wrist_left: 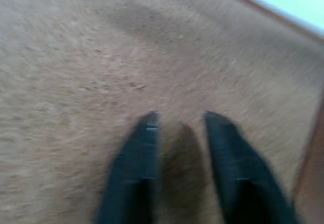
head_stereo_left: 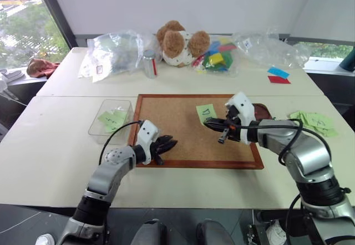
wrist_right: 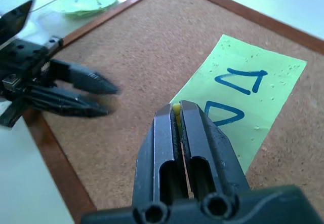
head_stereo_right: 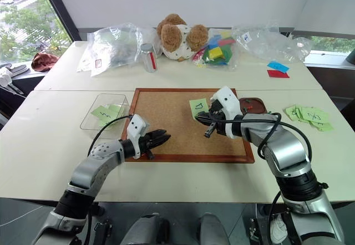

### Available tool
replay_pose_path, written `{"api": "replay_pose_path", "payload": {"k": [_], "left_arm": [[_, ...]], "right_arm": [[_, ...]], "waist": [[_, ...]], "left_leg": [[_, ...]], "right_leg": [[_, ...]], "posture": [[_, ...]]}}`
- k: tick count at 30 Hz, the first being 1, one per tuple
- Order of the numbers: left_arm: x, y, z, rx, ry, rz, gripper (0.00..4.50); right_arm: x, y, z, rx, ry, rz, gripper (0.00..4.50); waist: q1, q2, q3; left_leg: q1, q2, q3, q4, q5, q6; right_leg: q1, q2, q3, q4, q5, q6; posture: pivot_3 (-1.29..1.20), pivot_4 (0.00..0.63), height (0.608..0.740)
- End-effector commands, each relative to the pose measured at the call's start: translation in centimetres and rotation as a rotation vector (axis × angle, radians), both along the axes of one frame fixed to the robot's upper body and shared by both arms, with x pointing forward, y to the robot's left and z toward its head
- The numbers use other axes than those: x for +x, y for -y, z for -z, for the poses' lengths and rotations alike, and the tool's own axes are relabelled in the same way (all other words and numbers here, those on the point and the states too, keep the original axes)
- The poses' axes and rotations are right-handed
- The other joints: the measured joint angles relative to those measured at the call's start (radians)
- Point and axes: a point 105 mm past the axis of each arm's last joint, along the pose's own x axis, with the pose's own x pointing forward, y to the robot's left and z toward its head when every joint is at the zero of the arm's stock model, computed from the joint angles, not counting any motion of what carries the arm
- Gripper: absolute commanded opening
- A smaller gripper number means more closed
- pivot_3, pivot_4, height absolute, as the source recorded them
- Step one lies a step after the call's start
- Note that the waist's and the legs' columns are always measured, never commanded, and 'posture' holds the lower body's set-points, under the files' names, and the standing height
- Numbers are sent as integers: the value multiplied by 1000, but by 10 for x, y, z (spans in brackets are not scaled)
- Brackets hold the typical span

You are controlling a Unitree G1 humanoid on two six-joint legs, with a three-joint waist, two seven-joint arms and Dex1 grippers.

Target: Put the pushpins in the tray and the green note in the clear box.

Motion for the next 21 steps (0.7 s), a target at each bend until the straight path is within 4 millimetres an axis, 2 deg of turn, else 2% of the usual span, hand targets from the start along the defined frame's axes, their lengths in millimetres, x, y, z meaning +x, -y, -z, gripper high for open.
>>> {"api": "replay_pose_path", "payload": {"k": [1, 4, 7, 10, 15, 21], "left_arm": [[0, 2, -39, -128, 30, 34, 3183], [7, 0, -65, -268, -3, 18, 4479], [12, 5, -82, -403, -61, 15, 4479], [14, 18, -90, -513, -137, 27, 4479], [16, 40, -95, -599, -232, 35, 4479], [19, 53, -100, -679, -306, 22, 4479]], "right_arm": [[-5, -1, -23, -5, 75, -31, 0], [-9, -1, -26, -30, 88, -50, 0], [-13, -2, -31, -45, 102, -72, 0], [-18, -7, -33, -62, 113, -103, 0], [-25, -17, -34, -66, 119, -146, 0], [-29, -27, -36, -67, 128, -178, 0]], "waist": [[0, 0, 0], [1, -1, 1], [1, -1, 1], [1, -3, 2], [1, -5, 3], [1, -6, 3]], "left_leg": [[-1, 0, 0, 0, 0, 0], [-1, 0, 0, 0, 0, 0], [-1, 0, 0, 0, 0, 0], [-1, 0, 0, 1, 0, 0], [-1, 0, -1, 1, 3, -5], [-1, 0, -1, 2, 3, -5]], "right_leg": [[-1, 0, 0, 0, 0, 0], [-1, 0, -1, 0, 0, 0], [0, 0, -1, 0, 0, 0], [0, 0, -1, 0, 0, 0], [0, 1, -1, 0, 0, 0], [0, 1, -1, 0, 0, 0]], "posture": [[0, 150, 740], [0, 150, 740], [0, 150, 740], [0, 150, 740], [0, 150, 740], [0, 150, 740]]}}
